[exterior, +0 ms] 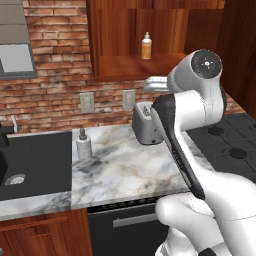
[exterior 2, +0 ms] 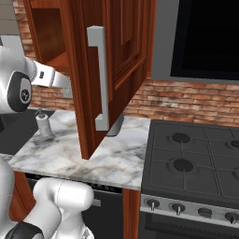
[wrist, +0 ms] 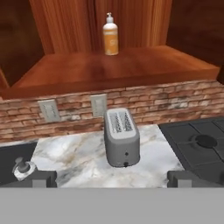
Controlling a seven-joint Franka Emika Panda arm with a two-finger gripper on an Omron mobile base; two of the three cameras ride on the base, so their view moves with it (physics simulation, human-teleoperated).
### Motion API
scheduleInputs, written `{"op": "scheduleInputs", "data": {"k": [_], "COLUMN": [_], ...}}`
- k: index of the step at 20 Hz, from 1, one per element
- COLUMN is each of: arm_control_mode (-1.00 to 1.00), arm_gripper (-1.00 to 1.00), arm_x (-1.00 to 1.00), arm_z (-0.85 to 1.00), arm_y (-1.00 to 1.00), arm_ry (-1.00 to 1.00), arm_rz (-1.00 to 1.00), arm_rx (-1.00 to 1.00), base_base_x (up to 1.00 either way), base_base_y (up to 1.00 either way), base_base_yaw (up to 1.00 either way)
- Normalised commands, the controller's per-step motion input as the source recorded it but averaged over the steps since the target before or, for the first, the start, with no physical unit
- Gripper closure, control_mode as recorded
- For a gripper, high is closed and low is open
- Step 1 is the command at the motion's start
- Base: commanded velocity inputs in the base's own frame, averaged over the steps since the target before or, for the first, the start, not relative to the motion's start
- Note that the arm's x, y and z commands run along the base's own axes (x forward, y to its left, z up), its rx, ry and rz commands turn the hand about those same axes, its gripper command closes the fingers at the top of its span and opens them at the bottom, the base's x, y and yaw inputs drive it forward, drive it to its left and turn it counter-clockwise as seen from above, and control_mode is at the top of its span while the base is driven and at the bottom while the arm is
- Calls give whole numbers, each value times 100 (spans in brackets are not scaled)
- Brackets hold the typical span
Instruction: Locate and retrieve the soap dispenser and soap dispenser from the cabinet. Place them next to the sink.
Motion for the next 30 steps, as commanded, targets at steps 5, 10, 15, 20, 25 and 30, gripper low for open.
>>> {"op": "scheduleInputs", "data": {"k": [5, 10, 15, 20, 25, 30], "arm_control_mode": [-100, -100, -100, -100, -100, -100], "arm_gripper": [-100, -100, -100, -100, -100, -100], "arm_x": [17, 35, 48, 65, 67, 71], "arm_z": [27, 13, 4, 0, 0, 0], "arm_y": [-22, -18, -19, -16, -26, -16], "arm_ry": [0, 0, 0, 0, -3, 0], "arm_rz": [1, 0, 0, 4, 7, 1], "arm_rx": [-7, -10, -7, 1, 9, 3], "base_base_x": [0, 0, 0, 0, 0, 0], "base_base_y": [0, 0, 0, 0, 0, 0], "base_base_yaw": [0, 0, 0, 0, 0, 0]}}
